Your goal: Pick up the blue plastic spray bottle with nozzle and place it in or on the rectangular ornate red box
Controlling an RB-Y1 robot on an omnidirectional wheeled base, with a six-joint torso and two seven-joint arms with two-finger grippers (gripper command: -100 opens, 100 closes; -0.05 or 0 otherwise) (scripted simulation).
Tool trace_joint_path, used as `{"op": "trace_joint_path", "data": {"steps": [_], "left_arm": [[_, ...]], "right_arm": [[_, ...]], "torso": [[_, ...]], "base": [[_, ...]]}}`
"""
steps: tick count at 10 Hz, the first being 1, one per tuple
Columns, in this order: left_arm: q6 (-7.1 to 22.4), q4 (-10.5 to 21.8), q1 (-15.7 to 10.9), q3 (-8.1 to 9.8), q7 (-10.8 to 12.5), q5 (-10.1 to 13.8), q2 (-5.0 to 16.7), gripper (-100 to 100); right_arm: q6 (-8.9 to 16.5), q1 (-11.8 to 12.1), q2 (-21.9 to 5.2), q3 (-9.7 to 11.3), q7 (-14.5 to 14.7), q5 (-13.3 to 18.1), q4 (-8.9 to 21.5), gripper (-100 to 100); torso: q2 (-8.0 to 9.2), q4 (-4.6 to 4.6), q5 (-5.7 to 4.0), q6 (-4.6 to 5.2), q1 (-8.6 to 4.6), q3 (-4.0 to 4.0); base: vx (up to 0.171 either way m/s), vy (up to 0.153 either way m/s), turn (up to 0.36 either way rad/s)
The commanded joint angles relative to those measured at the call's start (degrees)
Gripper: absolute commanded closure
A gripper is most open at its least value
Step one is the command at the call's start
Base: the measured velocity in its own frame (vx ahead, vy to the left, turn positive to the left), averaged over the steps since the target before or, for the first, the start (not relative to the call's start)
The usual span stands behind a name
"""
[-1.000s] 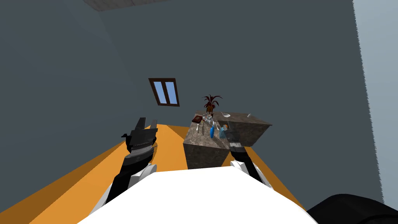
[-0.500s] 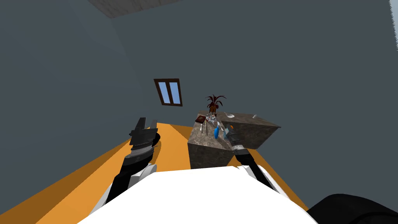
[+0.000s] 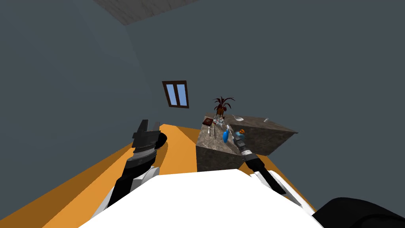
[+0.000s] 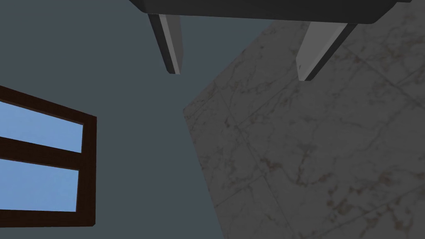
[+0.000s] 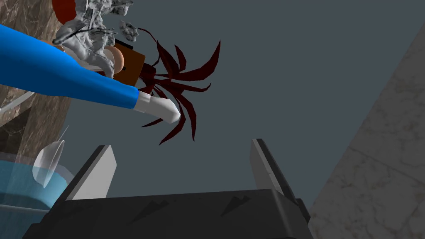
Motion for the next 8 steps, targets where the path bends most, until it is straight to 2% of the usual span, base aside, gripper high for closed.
{"op": "trace_joint_path", "data": {"steps": [1, 4, 5, 7, 8], "left_arm": [[0.00, 0.00, 0.00, 0.00, 0.00, 0.00, 0.00, 0], [0.00, 0.00, 0.00, 0.00, 0.00, 0.00, 0.00, 0], [0.00, 0.00, 0.00, 0.00, 0.00, 0.00, 0.00, 0], [0.00, 0.00, 0.00, 0.00, 0.00, 0.00, 0.00, 0], [0.00, 0.00, 0.00, 0.00, 0.00, 0.00, 0.00, 0]], "right_arm": [[1.65, 1.74, -2.86, -0.85, 0.35, 0.72, 1.10, -100], [5.40, 3.98, -8.43, -2.63, 0.88, 1.91, 3.34, -100], [5.40, 3.98, -8.67, -2.63, 0.88, 1.91, 3.34, -100], [7.98, 5.46, -12.28, -3.84, 1.23, 2.73, 5.04, -100], [7.98, 5.46, -12.73, -3.84, 1.23, 2.73, 5.04, -100]], "torso": [[0.00, 0.00, 0.00, 0.00, 0.00, 0.00], [0.07, 0.02, 0.01, 0.01, 0.04, 0.04], [0.07, 0.01, 0.00, 0.00, 0.01, 0.04], [0.08, 0.02, -0.02, 0.00, -0.10, 0.05], [0.08, 0.02, -0.03, -0.01, -0.08, 0.05]], "base": [[0.009, 0.089, 0.079], [0.011, 0.098, 0.092], [0.012, 0.063, 0.037], [0.007, 0.069, 0.086], [0.010, 0.056, 0.045]]}}
